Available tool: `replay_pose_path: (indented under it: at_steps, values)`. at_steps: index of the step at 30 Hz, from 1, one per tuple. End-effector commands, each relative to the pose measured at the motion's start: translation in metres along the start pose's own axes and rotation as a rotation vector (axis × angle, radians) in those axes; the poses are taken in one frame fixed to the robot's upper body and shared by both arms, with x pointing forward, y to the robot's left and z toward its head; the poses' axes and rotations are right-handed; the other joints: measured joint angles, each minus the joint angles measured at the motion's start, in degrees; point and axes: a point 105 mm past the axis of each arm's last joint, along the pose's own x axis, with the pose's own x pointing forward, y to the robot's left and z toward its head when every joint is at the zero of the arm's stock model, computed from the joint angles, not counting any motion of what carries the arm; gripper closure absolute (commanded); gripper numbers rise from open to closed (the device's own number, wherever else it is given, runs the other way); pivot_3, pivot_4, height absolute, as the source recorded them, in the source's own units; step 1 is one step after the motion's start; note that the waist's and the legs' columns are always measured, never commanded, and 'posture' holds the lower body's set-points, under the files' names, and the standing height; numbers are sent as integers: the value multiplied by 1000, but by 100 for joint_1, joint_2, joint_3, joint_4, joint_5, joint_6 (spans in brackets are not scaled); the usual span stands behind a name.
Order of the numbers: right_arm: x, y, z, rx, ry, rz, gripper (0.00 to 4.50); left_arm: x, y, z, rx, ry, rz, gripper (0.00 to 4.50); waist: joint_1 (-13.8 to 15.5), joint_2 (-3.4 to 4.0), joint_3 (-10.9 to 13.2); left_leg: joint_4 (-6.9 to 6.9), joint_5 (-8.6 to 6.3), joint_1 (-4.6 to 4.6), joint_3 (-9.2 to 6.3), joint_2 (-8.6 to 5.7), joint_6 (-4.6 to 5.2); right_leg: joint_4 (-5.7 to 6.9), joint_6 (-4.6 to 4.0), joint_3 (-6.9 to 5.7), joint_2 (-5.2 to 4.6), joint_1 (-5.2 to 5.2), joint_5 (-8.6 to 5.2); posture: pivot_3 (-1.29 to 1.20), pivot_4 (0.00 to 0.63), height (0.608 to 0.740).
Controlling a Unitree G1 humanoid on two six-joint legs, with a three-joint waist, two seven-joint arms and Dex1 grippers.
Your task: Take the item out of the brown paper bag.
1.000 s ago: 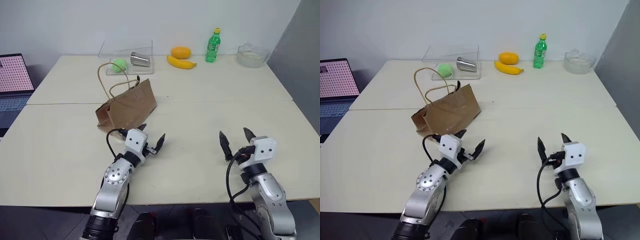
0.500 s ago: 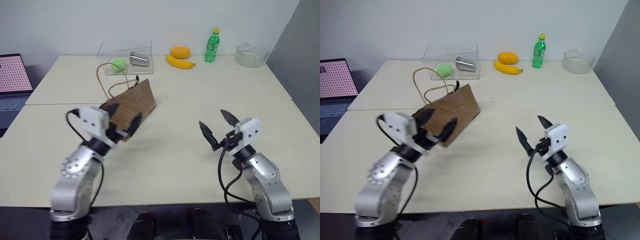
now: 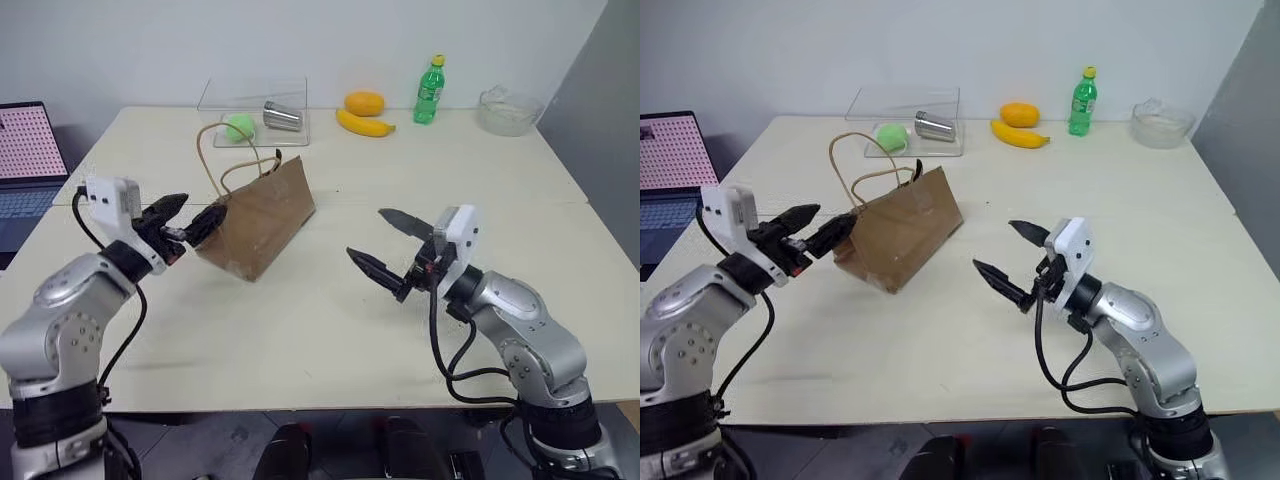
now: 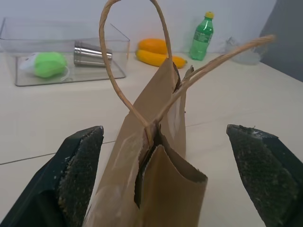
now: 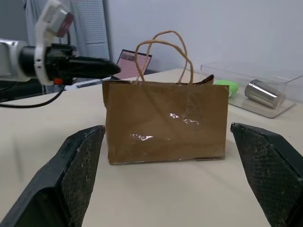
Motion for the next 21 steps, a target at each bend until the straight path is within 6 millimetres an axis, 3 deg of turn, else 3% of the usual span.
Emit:
replay_pose_path:
  at_steps: [1,11,21]
  values:
    - [3,13,20,-45,-47,64,0,11,5,7,7,21,-14,119,-1,-1,1,0,0,0,0,0,0,-1,0,0,0,0,0,0,150,740]
    - [6,19,28,-67,-33,87,0,48,15,16,55,33,-33,119,-3,-2,1,0,0,-3,1,0,0,-1,0,0,0,-4,0,0,150,740]
    - [4,23,53,-33,-83,185,0,60,20,41,92,-14,-79,119,-8,-4,2,0,0,-7,-1,-1,0,-1,0,-2,-2,-5,0,0,150,740]
